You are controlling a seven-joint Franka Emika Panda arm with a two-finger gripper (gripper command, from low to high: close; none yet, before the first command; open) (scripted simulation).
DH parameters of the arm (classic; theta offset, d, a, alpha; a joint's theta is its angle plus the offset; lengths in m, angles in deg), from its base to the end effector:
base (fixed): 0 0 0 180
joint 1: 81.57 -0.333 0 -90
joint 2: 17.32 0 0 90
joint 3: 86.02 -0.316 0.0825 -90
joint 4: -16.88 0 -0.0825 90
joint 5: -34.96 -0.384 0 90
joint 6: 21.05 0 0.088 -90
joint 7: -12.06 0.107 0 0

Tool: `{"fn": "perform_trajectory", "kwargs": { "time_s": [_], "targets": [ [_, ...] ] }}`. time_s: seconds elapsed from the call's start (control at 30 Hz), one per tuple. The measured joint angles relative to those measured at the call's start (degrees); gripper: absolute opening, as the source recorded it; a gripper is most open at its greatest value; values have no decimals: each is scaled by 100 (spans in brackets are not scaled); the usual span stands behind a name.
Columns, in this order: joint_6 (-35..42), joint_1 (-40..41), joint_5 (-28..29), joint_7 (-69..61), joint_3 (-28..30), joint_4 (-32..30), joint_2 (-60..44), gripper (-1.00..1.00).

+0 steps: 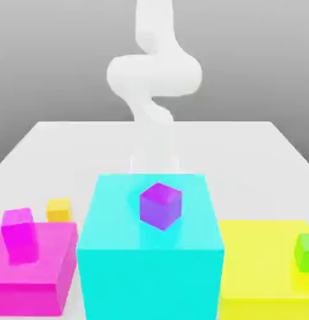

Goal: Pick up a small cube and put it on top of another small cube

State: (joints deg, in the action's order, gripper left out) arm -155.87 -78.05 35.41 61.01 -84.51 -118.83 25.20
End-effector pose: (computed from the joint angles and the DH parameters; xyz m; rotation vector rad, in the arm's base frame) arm 0.3705 -0.0360 0.6610 -2.4109 1.2224 -0.9463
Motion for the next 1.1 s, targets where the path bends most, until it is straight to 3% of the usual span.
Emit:
{"fn": "perform_trajectory", "kwargs": {
  "time_s": [0.57, 0.67, 0.73, 0.87, 0.9, 1.1],
  "targets": [
    [-2723, 3213, 641, 2986, 1114, -3225, -3238, 0],
    [-3425, 3479, 1182, 3599, 1347, -3309, -4216, 0],
    [-3749, 3514, 1198, 3652, 1391, -3270, -4624, 0],
    [-4349, 4356, 759, 3351, 457, -3185, -5323, 0],
    [-4466, 4636, 718, 3316, 171, -3167, -5459, -100],
    [-4534, 4782, 720, 3319, 27, -3158, -5527, -100]
  ]
}}
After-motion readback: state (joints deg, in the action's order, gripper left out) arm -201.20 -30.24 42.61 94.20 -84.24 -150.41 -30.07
